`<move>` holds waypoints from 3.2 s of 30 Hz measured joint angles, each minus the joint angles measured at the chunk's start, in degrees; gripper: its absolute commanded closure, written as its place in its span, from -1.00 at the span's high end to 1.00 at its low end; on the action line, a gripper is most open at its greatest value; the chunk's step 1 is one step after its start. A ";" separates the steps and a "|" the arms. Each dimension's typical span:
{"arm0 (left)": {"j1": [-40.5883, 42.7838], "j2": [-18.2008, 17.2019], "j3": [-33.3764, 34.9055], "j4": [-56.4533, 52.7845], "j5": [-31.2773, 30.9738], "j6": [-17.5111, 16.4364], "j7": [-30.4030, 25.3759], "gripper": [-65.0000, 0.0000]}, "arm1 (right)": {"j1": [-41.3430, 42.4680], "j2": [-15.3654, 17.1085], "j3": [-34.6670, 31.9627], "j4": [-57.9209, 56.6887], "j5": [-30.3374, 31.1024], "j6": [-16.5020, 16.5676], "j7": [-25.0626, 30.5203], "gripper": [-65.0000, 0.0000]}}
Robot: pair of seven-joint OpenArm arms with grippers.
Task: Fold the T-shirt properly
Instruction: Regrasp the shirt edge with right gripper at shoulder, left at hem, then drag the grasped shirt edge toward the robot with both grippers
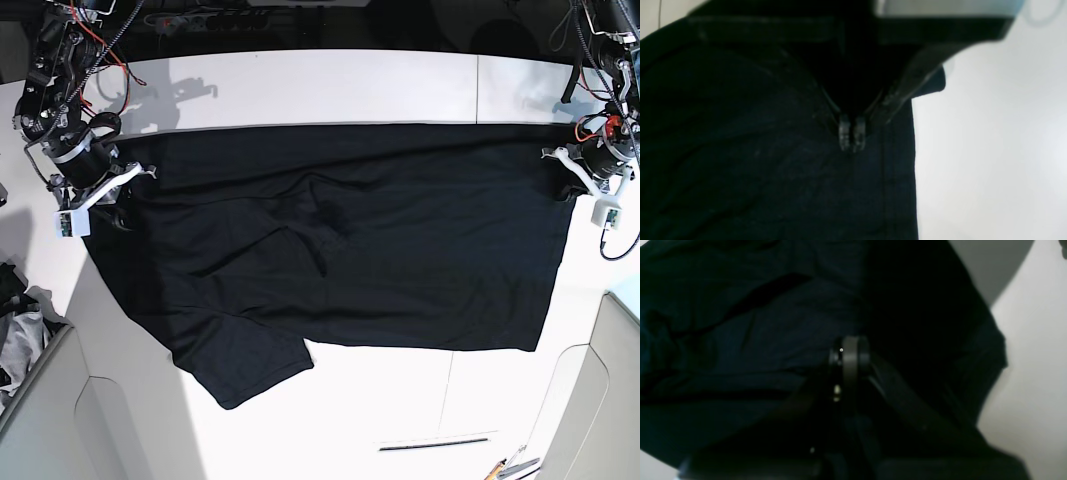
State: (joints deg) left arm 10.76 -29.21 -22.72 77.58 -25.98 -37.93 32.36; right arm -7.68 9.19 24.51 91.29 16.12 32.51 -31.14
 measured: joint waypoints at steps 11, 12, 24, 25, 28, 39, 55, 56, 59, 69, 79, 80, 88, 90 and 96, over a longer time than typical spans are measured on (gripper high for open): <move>0.04 0.04 -0.07 0.07 -0.26 -0.02 2.34 -1.00 | -4.26 0.00 -0.04 -0.02 -3.08 -6.40 0.07 -1.00; 0.04 0.04 -0.07 0.11 -0.52 -0.02 2.93 -1.00 | -4.76 0.00 -0.04 -0.02 -3.08 -6.43 0.07 -1.00; 2.67 0.00 -0.17 0.26 -3.74 0.04 2.10 -1.00 | -6.75 0.11 0.00 -3.69 -1.16 -6.14 2.23 -1.00; 2.91 0.00 -0.20 0.33 -4.02 0.07 2.25 -1.00 | -6.78 0.24 0.02 -3.82 -0.66 -6.14 2.19 -1.00; 4.28 -0.02 -0.48 0.44 -4.61 0.13 1.77 -1.00 | -8.48 0.35 0.02 -3.80 1.99 -6.34 2.19 -1.00; 8.94 -0.17 -0.79 0.81 -7.58 -0.28 0.35 -1.00 | -15.72 3.08 0.00 -2.69 8.07 -2.67 1.31 -1.00; 14.21 -0.15 -7.67 0.79 -15.87 -2.23 5.14 -1.00 | -21.20 4.81 0.24 0.96 11.37 -2.56 -2.62 -1.00; 14.34 -0.15 -7.67 0.79 -16.41 -2.23 5.27 -1.00 | -21.24 4.83 0.22 0.96 11.69 -2.56 -2.97 -1.00; 14.32 -0.15 -7.74 0.79 -16.85 -2.23 6.45 -1.00 | -22.03 4.81 0.22 1.01 12.79 -2.71 -2.97 -1.00; 14.32 -0.15 -7.74 0.79 -17.18 -2.23 7.26 -1.00 | -24.85 4.81 0.90 1.40 13.73 -2.25 -2.51 -1.00; 14.34 -0.13 -7.74 1.46 -17.03 -2.21 6.60 -1.00 | -24.79 4.76 5.07 1.09 18.93 -1.99 -4.70 -1.00; 14.45 -0.13 -7.72 1.86 -16.74 -2.19 6.34 -1.00 | -24.52 4.76 5.11 1.05 19.10 -1.81 -4.96 -1.00; 14.78 0.42 -7.32 7.85 -14.71 -1.86 7.08 -1.00 | -18.45 4.74 5.11 0.61 19.45 -1.75 -6.69 -1.00; 14.93 0.50 -7.28 9.31 -14.58 -1.84 7.26 -1.00 | -16.70 4.68 5.11 0.50 20.28 -1.92 -7.02 -1.00; 14.95 0.48 -7.26 13.16 -14.56 -1.79 7.26 -1.00 | -11.54 4.59 5.11 0.52 20.85 -1.88 -7.04 -1.00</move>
State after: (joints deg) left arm 25.71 -28.73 -29.98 90.74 -40.53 -39.72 39.62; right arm -19.22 13.78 29.63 91.81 36.97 30.63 -38.17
